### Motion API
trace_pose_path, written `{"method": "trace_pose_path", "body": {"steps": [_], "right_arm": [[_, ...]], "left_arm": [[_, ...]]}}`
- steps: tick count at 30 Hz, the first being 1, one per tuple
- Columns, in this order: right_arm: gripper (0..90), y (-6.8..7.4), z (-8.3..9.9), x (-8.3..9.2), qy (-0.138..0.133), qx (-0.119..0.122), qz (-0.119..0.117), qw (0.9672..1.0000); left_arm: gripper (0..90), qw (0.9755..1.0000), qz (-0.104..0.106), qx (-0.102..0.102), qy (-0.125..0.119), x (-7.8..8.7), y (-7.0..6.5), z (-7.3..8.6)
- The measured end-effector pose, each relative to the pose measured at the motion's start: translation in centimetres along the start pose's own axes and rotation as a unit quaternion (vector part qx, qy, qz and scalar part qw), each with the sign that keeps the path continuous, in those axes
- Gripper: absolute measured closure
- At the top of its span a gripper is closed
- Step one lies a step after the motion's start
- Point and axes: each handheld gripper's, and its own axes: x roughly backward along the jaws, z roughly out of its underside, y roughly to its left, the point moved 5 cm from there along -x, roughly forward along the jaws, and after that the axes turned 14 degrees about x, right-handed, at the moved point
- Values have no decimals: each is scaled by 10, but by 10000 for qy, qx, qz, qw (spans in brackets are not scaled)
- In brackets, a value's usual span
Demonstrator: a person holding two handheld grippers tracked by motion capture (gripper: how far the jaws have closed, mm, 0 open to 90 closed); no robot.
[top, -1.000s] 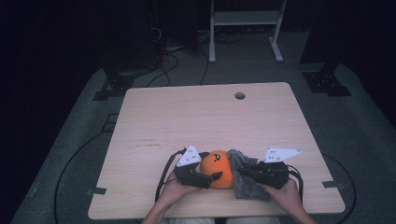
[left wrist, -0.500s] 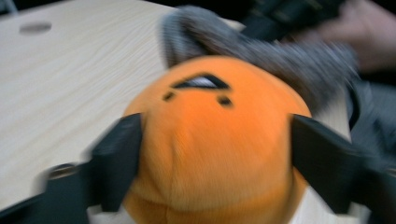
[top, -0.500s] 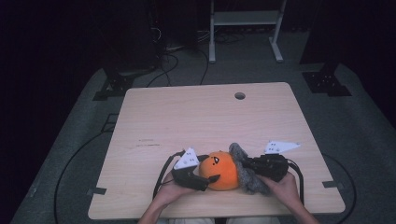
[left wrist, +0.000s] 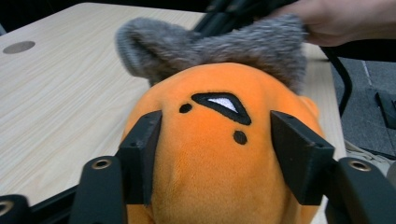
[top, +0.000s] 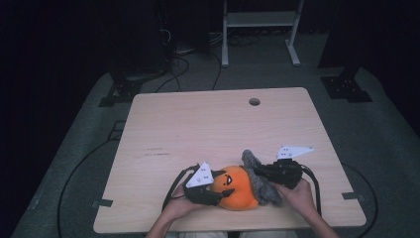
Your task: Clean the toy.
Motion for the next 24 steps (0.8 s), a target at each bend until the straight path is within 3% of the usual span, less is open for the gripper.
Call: {"method": "trace_pose_path", "body": {"steps": [4,6,7,8,9,10,12,13,14,15,17,18,19,20,23,24], "right_arm": [[825,13,0,8,-36,58,-137,9999],[826,33,-7,14,-194,246,-488,9983],[826,33,-7,14,-194,246,-488,9983],[826,40,-11,14,-302,318,-676,9967],[826,45,-15,12,-332,409,-732,9959],[827,48,-18,8,-226,562,-600,9964],[827,45,-18,5,-191,540,-560,9968],[827,39,-17,6,-223,452,-497,9975],[827,24,-12,8,-226,213,-296,9991],[827,24,-12,8,-226,213,-296,9991],[827,4,-1,9,12,-15,6,10000],[826,0,3,8,58,-131,-7,9999],[826,-5,7,9,18,-303,-76,9995],[826,-6,9,8,12,-330,-108,9994],[825,-4,9,9,105,-208,-117,9997],[825,-4,8,9,125,-192,-115,9997]], "left_arm": [[350,9999,-155,72,-29,-2,1,0],[350,9997,-218,103,-55,-4,1,-1],[350,9996,-241,155,-81,-5,1,-1],[351,9995,-236,173,-102,-7,1,-2],[350,9996,-253,89,-86,-7,-1,-2],[346,9996,-260,56,-59,-7,-2,-2],[337,9998,-175,105,-36,-4,-1,-1],[340,9999,-135,86,-58,-3,-1,0],[348,9999,-111,59,-51,-2,-1,0],[348,9999,-84,13,-59,-2,-2,1],[351,10000,0,-89,-28,-2,-4,1],[347,10000,49,-78,-4,0,-3,0],[321,10000,72,-11,-10,1,-3,-1],[278,9999,63,119,-26,3,0,-2],[101,9985,-8,549,42,6,9,-4],[73,9972,73,724,144,6,12,-2]]}}
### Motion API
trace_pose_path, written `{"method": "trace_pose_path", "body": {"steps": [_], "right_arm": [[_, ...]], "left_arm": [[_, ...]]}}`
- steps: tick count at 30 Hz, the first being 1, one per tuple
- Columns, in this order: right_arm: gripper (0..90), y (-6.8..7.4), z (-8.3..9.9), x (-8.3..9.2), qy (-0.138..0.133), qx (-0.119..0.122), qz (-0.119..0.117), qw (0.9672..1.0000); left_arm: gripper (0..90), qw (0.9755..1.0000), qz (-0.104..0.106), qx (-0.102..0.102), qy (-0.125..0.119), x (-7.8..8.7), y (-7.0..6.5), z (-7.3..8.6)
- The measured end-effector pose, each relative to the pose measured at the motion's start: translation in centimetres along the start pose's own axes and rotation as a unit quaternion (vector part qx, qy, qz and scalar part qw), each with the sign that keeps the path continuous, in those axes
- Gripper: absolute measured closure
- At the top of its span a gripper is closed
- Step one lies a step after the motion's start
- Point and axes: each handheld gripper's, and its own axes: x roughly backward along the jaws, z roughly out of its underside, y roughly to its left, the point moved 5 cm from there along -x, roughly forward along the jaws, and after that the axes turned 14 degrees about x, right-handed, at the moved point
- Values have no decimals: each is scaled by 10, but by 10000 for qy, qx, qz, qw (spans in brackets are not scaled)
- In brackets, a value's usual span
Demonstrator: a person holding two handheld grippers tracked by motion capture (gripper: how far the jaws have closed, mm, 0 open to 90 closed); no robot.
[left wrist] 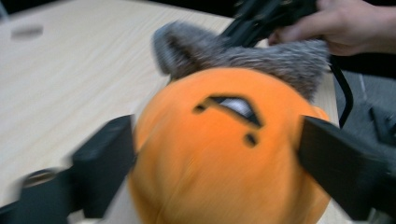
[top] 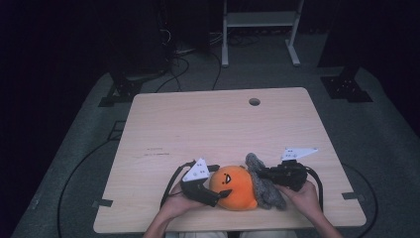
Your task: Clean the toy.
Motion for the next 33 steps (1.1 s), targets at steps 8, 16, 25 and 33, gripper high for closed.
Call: {"method": "trace_pose_path", "body": {"steps": [8,16,25,33], "right_arm": [[824,15,-18,5,-406,204,-256,9986],[825,15,-31,-3,-438,372,-172,9982],[828,19,-35,2,-501,420,-264,9975],[828,-4,-21,-1,-195,198,127,9995]], "left_arm": [[380,9962,-400,-737,-239,-3,-10,-2],[352,9884,-568,-1393,-219,-8,-22,1],[365,9770,-670,-2009,-248,-13,-36,-1],[385,9889,-615,-1308,-356,-8,-19,0]]}}
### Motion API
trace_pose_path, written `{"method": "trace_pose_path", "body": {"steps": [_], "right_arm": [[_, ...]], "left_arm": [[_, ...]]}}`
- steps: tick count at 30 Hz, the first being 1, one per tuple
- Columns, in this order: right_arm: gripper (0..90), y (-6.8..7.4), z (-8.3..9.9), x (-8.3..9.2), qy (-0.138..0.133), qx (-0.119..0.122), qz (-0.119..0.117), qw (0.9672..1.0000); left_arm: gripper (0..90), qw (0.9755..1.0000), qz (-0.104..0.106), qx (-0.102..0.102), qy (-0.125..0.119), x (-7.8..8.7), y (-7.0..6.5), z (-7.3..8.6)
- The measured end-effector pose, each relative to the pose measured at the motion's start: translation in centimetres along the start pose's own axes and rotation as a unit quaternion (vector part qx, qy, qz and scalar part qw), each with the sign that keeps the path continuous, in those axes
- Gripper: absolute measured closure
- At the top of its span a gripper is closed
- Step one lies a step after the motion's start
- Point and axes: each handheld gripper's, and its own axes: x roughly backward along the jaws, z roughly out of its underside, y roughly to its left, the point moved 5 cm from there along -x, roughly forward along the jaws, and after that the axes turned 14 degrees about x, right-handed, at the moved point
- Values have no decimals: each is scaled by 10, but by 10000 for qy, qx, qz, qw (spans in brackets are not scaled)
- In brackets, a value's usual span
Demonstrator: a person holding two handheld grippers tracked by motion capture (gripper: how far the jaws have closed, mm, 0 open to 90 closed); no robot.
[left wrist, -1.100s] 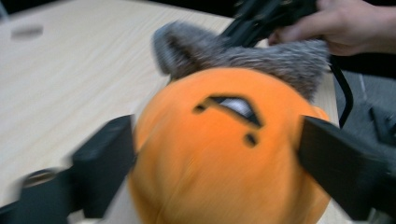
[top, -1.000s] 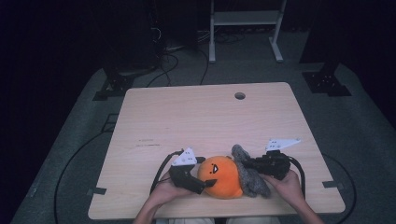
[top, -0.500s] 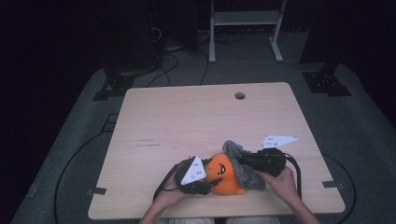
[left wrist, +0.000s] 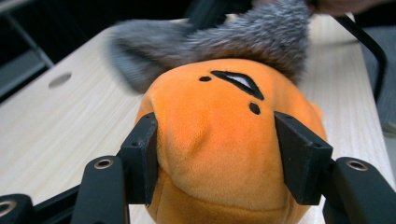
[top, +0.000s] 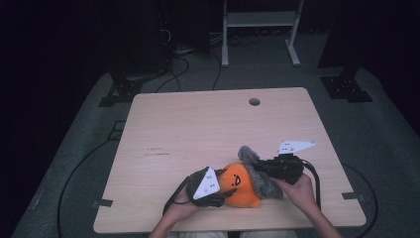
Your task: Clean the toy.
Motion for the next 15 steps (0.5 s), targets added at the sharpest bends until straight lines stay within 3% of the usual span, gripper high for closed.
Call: {"method": "trace_pose_path", "body": {"steps": [3,5,6,8,10,11,13,14,15], "right_arm": [[828,5,14,6,-49,-71,-33,10000],[828,13,13,9,-107,-18,-81,9999],[828,18,10,10,-187,-1,-157,9997],[828,31,1,11,-360,199,-302,9987],[827,36,-2,9,-225,504,-163,9983],[827,36,-2,8,-163,563,-94,9982],[826,27,5,9,-102,434,37,9990],[826,18,15,13,12,323,194,9993],[826,18,15,13,12,323,194,9993]], "left_arm": [[393,9994,-48,329,-26,-1,9,1],[397,9986,-135,514,-34,-3,11,1],[398,9964,-201,825,-60,-5,14,-1],[397,9944,-240,1029,-74,-6,16,-1],[362,9937,-209,1100,-60,-7,16,-1],[311,9931,-49,1170,-54,-7,15,0],[186,9930,183,1163,-21,-5,14,1],[211,9943,170,1054,-2,-4,13,2],[211,9947,165,1017,-5,-4,13,2]]}}
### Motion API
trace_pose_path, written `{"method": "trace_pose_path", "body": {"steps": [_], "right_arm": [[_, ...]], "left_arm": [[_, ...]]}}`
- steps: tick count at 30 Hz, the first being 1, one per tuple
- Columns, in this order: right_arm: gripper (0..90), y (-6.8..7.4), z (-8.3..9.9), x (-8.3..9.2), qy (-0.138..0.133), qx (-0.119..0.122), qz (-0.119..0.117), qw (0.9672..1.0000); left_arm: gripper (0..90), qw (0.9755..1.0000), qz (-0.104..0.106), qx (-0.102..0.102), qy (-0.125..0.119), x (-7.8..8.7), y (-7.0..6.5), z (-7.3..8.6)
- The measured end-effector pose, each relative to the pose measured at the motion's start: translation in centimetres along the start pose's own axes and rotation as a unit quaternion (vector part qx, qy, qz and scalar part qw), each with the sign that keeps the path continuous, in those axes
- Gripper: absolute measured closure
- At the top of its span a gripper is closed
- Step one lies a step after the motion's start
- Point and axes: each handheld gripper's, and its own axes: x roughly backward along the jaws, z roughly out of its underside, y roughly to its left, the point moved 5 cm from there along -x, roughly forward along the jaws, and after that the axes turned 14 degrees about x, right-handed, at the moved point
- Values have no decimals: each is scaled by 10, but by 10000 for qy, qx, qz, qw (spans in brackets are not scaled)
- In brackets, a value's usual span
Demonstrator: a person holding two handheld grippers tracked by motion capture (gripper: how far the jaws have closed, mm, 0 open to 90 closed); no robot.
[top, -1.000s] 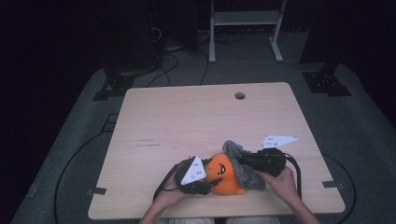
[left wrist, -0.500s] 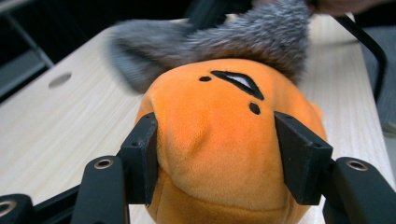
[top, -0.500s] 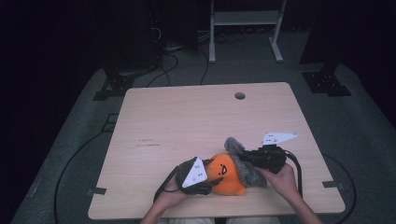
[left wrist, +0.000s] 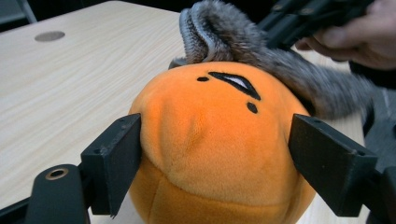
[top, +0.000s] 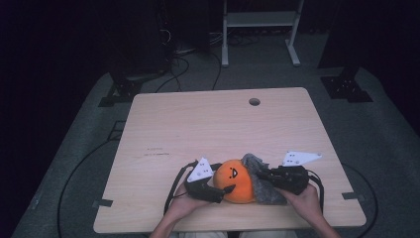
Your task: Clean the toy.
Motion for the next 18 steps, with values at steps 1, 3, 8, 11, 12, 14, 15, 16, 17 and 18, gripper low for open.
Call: {"method": "trace_pose_path", "body": {"steps": [1,3,8,11,12,14,15,16,17,18], "right_arm": [[826,-1,3,1,16,-8,19,10000],[826,4,5,4,52,90,41,9999],[827,33,-17,2,-77,626,-210,9978],[828,39,-42,-10,-296,695,-347,9965],[828,37,-50,-14,-327,675,-338,9966],[829,30,-58,-19,-343,605,-331,9970],[829,25,-60,-20,-343,565,-302,9974],[829,20,-58,-21,-280,551,-219,9978],[829,7,-49,-19,-184,394,-124,9990],[828,7,-49,-19,-184,394,-124,9990]], "left_arm": [[244,10000,-50,-15,-6,0,1,0],[325,9999,-145,64,-8,0,3,0],[361,9988,-216,-434,-115,-3,-10,-4],[376,9948,-243,-980,-137,-6,-24,-5],[379,9936,-266,-1087,-122,-6,-26,-4],[383,9915,-317,-1258,-51,-4,-27,-3],[386,9917,-344,-1237,-27,-3,-26,-2],[389,9924,-351,-1180,-3,-3,-23,-1],[391,9937,-348,-1069,25,-1,-18,1],[391,9946,-340,-976,23,0,-15,2]]}}
